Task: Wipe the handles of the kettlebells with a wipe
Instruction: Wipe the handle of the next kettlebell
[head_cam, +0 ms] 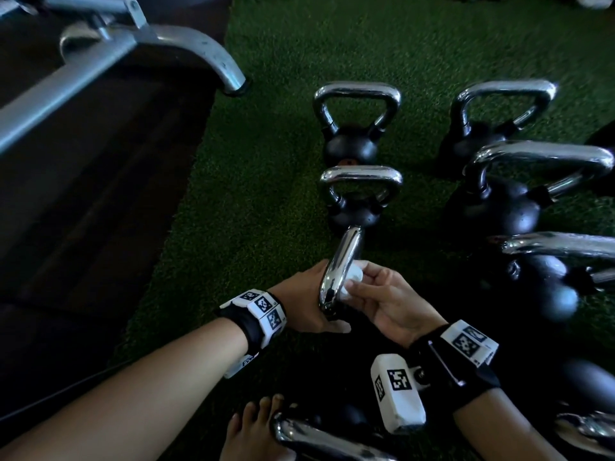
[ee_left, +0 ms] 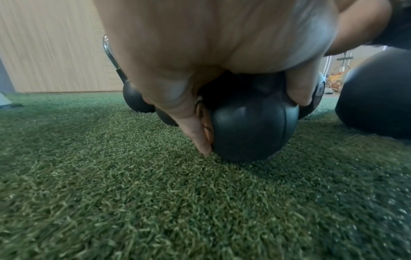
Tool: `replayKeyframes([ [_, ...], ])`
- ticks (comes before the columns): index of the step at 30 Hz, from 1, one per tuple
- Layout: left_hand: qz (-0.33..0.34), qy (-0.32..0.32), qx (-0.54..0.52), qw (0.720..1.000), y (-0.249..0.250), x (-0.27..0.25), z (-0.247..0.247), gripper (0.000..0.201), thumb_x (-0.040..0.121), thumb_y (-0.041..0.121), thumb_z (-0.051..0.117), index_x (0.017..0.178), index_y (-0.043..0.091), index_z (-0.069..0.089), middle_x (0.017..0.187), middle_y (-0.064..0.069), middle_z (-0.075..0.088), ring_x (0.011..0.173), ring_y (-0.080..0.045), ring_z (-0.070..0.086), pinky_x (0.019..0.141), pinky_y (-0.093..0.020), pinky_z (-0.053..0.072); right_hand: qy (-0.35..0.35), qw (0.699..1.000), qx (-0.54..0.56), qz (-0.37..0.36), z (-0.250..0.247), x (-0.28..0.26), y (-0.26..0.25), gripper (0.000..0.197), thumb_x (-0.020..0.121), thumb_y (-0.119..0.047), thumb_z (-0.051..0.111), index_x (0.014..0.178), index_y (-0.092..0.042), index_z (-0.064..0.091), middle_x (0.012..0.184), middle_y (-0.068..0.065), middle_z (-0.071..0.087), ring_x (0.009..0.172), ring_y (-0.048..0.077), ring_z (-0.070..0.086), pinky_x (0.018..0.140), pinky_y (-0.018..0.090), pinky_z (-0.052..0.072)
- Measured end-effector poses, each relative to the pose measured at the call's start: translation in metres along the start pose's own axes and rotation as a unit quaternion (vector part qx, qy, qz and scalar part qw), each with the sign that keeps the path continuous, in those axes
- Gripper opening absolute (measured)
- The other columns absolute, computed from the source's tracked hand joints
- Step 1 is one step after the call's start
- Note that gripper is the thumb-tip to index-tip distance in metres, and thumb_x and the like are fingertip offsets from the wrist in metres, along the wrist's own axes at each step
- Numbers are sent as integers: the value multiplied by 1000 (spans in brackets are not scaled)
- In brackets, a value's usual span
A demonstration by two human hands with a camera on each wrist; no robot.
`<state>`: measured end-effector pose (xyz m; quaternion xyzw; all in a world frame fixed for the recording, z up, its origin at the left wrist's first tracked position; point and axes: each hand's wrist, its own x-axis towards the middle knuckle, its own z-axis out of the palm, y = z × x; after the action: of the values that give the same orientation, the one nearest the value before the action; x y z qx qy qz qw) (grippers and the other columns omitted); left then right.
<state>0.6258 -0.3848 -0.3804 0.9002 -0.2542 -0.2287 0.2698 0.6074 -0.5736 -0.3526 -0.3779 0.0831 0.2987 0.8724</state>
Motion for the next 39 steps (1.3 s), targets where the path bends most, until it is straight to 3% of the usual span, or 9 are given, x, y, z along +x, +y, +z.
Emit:
replayKeyframes([
  [4, -34, 21, -25, 999, 2, -4, 3, 94, 70, 56, 86, 148, 32, 38, 147, 3, 46, 133, -19, 53, 109, -45, 50, 78, 994, 24, -74, 4, 9, -1, 33, 71, 6, 70, 104, 3, 65, 88, 18, 77, 73, 23, 76, 65, 27, 63],
  [8, -14, 32, -27, 999, 1, -7, 3, 101, 68, 56, 86, 150, 42, 27, 155, 2, 39, 138, -20, 51, 111, -47, 47, 131, 981, -83, -116, 8, 5, -2, 35, 62, 6, 79, 93, 0, 66, 80, 17, 77, 67, 24, 75, 61, 30, 62],
  [12, -20, 36, -34, 999, 4, -10, 6, 109, 65, 62, 81, 154, 38, 24, 157, 4, 35, 139, -22, 51, 112, -46, 47, 217, 929, -235, -184, 12, 5, -5, 27, 69, 12, 83, 84, -6, 69, 79, 14, 77, 70, 24, 75, 64, 34, 61],
  [15, -29, 35, -46, 998, 10, -12, 4, 115, 71, 46, 90, 159, 28, 18, 160, 0, 36, 141, -23, 49, 115, -44, 44, 284, 883, -295, -229, 11, 10, -6, 23, 71, 1, 87, 77, -14, 71, 71, 6, 76, 63, 15, 72, 60, 31, 58],
  [20, -59, 20, -32, 998, 26, -16, -3, 116, 76, 38, 90, 162, 20, 14, 162, -1, 33, 143, -24, 46, 117, -43, 41, 362, 831, -370, -205, 7, 14, -4, 21, 68, -13, 89, 75, -21, 70, 66, -6, 73, 59, 6, 69, 64, 34, 63],
  [26, -60, 17, -25, 998, 35, -19, -7, 116, 77, 38, 90, 162, 22, 13, 162, 0, 34, 143, -21, 45, 116, -39, 41, 358, 817, -412, -185, 10, 12, -12, 19, 74, -17, 88, 79, -20, 70, 64, -5, 72, 52, 0, 68, 59, 21, 60],
  [29, -67, 16, -22, 997, 36, -16, -7, 115, 75, 38, 90, 161, 25, 14, 161, 1, 34, 141, -22, 48, 114, -40, 43, 355, 798, -462, -157, 6, 14, -13, 22, 71, -28, 87, 79, -23, 68, 69, -2, 74, 64, 13, 73, 65, 29, 61],
  [33, -40, 21, 15, 999, 35, -15, -7, 114, 76, 44, 89, 161, 23, 16, 161, 2, 31, 140, -19, 47, 113, -36, 43, 320, 777, -529, -114, 6, 8, -31, 14, 77, -18, 82, 85, -20, 71, 78, -5, 70, 75, 12, 68, 62, 23, 54],
  [39, -30, 34, 51, 998, 22, -20, 6, 117, 74, 58, 85, 160, 21, 15, 158, 3, 29, 132, -24, 55, 108, -41, 49, 239, 738, -567, -277, -2, -2, -49, 27, 85, -9, 77, 102, -30, 77, 94, -13, 77, 87, 4, 71, 80, 15, 54],
])
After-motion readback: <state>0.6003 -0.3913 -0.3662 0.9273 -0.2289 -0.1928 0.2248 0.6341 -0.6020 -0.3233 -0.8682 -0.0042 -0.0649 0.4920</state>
